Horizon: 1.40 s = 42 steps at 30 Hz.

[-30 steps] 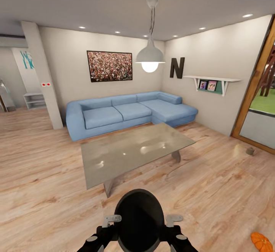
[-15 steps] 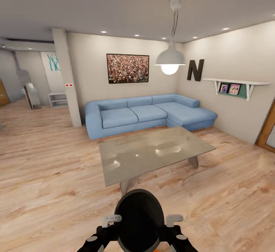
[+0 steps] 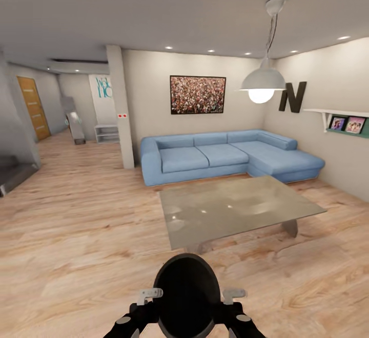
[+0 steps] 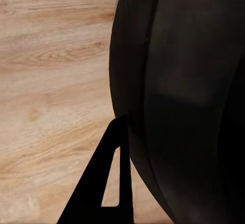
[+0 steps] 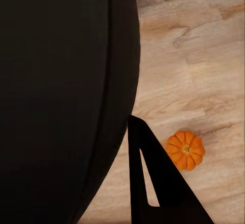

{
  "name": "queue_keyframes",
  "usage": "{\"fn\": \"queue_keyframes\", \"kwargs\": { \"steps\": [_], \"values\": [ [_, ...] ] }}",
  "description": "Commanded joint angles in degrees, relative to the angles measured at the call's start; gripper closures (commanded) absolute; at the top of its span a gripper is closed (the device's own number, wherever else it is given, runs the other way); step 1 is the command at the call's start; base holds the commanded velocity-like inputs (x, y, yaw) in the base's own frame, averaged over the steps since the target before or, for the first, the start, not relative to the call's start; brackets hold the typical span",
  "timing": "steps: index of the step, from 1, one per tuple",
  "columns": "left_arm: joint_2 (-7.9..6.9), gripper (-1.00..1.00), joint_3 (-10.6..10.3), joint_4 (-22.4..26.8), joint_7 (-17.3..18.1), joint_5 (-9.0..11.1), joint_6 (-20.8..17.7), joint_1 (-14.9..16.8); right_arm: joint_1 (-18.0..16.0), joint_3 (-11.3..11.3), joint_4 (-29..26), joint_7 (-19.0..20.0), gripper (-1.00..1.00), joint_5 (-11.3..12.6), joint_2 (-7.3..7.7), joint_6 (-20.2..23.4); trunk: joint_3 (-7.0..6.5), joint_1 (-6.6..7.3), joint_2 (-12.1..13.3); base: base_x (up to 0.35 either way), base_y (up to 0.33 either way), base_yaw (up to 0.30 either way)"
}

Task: Place each of the two pumpkins and all three candles from the living room inside a cabinet in the living room (use any cabinet), then make sure every cabinet is closed, and position the cauldron so it is next to a table in the living room.

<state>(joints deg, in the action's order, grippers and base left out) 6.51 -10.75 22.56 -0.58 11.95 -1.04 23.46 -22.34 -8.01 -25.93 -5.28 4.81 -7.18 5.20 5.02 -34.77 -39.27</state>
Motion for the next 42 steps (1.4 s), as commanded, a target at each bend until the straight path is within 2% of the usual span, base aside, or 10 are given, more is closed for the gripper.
{"fn": "queue_keyframes", "kwargs": {
  "steps": [1,42],
  "values": [
    [-0.01,1.0,-1.64,0.2,-0.04,0.84,0.6,0.0,-0.1,-0.16,-0.09,0.36,1.0,4.5,-0.56,0.34,0.03,-0.01,-0.09,0.0,0.286,0.237],
    [-0.01,1.0,-1.58,0.2,-0.04,0.93,0.53,-0.01,-0.09,-0.16,-0.09,0.36,1.0,4.5,-0.56,0.34,-2.22,-0.01,-0.09,0.001,0.288,0.224]
  ]
}}
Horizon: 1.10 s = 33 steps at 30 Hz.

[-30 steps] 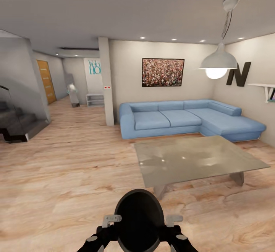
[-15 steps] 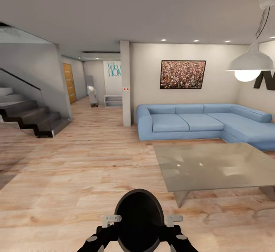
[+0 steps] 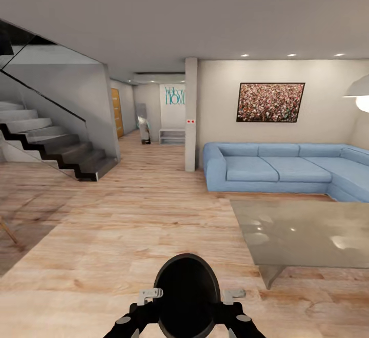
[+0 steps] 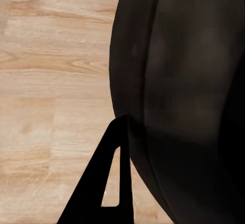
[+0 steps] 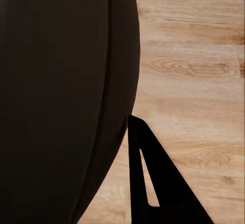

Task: Place each of the two pumpkins and all three candles from the living room inside a cabinet in the living room (use any cabinet), then make sure every cabinet is closed, and position the cauldron so it is next to a table in the living room.

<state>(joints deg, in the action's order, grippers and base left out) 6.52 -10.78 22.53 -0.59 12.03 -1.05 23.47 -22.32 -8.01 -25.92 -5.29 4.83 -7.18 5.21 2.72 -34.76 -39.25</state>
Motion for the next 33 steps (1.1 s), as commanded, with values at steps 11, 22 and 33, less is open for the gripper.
{"fn": "queue_keyframes", "kwargs": {
  "steps": [11,22,33],
  "values": [
    [-0.02,1.0,-1.44,0.23,-0.02,0.89,0.44,0.0,-0.09,-0.16,-0.09,0.37,1.0,4.49,-0.56,0.32,0.07,-0.02,-0.11,0.223,0.234,0.006],
    [-0.01,1.0,-1.41,0.23,-0.02,0.93,0.32,-0.01,-0.13,-0.16,-0.09,0.37,1.0,4.49,-0.56,0.32,0.07,-0.02,-0.11,0.265,0.219,0.0],
    [-0.04,1.0,-1.36,0.23,-0.02,0.97,0.22,-0.01,-0.09,-0.16,-0.09,0.37,1.0,4.49,-0.56,0.27,0.07,-0.02,-0.11,0.266,0.219,0.0]
  ]
}}
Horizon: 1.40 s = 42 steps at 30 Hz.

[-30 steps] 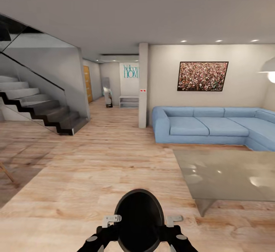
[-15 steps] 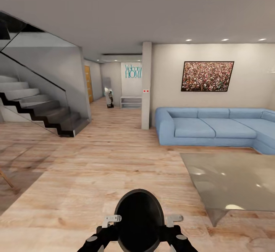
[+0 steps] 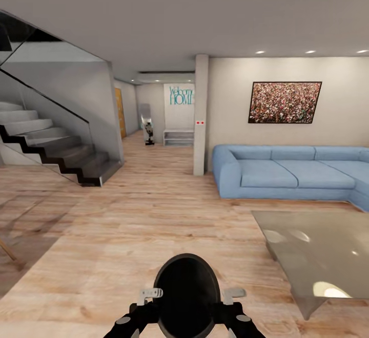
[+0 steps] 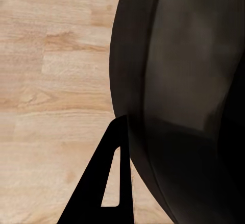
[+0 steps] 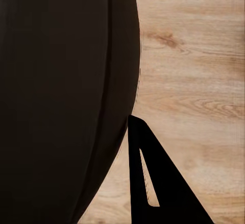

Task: Place each of the two pumpkins and all three candles from the living room inside a cabinet in the living room (use any cabinet), then make sure every cabinet is closed, and position the cauldron so it is next to a table in the living room.

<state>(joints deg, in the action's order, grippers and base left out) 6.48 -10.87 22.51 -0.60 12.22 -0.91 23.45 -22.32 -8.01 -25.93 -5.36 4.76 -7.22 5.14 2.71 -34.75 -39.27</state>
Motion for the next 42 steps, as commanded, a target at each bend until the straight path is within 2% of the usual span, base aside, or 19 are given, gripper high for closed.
{"fn": "queue_keyframes", "kwargs": {
  "steps": [1,42],
  "values": [
    [0.01,1.0,-1.27,0.26,-0.01,0.79,0.06,0.01,-0.11,-0.17,-0.09,0.43,1.0,4.55,-0.51,0.34,0.08,-0.04,-0.09,0.266,0.219,0.0],
    [0.03,1.0,-1.43,0.26,-0.01,0.69,0.21,0.01,-0.1,-0.15,0.0,0.43,1.0,4.55,-0.51,0.14,0.08,-0.04,-0.09,0.285,0.194,0.0]
  ]
}}
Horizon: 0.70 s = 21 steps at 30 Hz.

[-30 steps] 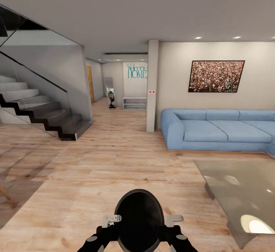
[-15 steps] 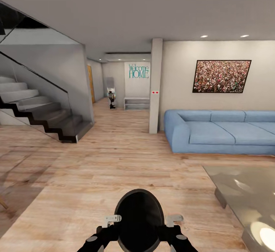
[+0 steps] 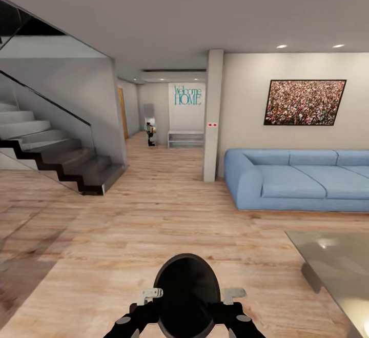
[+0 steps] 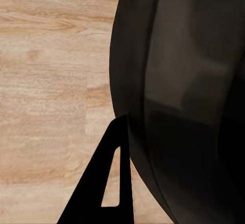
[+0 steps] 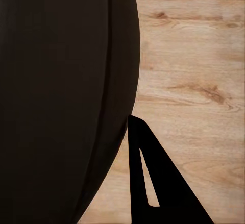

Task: Place each of the two pumpkins and all three candles from the living room inside a cabinet in the living room (use any cabinet), then make sure every cabinet is closed, and position the cauldron so it is next to a table in the living room.

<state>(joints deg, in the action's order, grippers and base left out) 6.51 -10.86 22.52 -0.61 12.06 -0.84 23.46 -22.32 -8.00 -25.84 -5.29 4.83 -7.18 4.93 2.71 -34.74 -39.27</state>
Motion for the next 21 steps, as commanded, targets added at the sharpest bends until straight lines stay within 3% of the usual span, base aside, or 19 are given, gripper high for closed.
{"fn": "queue_keyframes", "kwargs": {
  "steps": [1,21],
  "values": [
    [0.0,1.0,-1.45,0.25,0.0,0.82,0.15,0.0,-0.11,-0.15,-0.07,0.37,1.0,4.49,-0.55,0.34,0.08,-0.05,-0.09,0.311,0.14,0.0],
    [0.0,1.0,-1.38,0.25,0.0,0.86,0.14,-0.01,-0.1,-0.15,0.26,0.45,1.0,4.49,-0.55,0.29,0.08,-0.05,-0.09,0.322,0.103,0.0]
  ]
}}
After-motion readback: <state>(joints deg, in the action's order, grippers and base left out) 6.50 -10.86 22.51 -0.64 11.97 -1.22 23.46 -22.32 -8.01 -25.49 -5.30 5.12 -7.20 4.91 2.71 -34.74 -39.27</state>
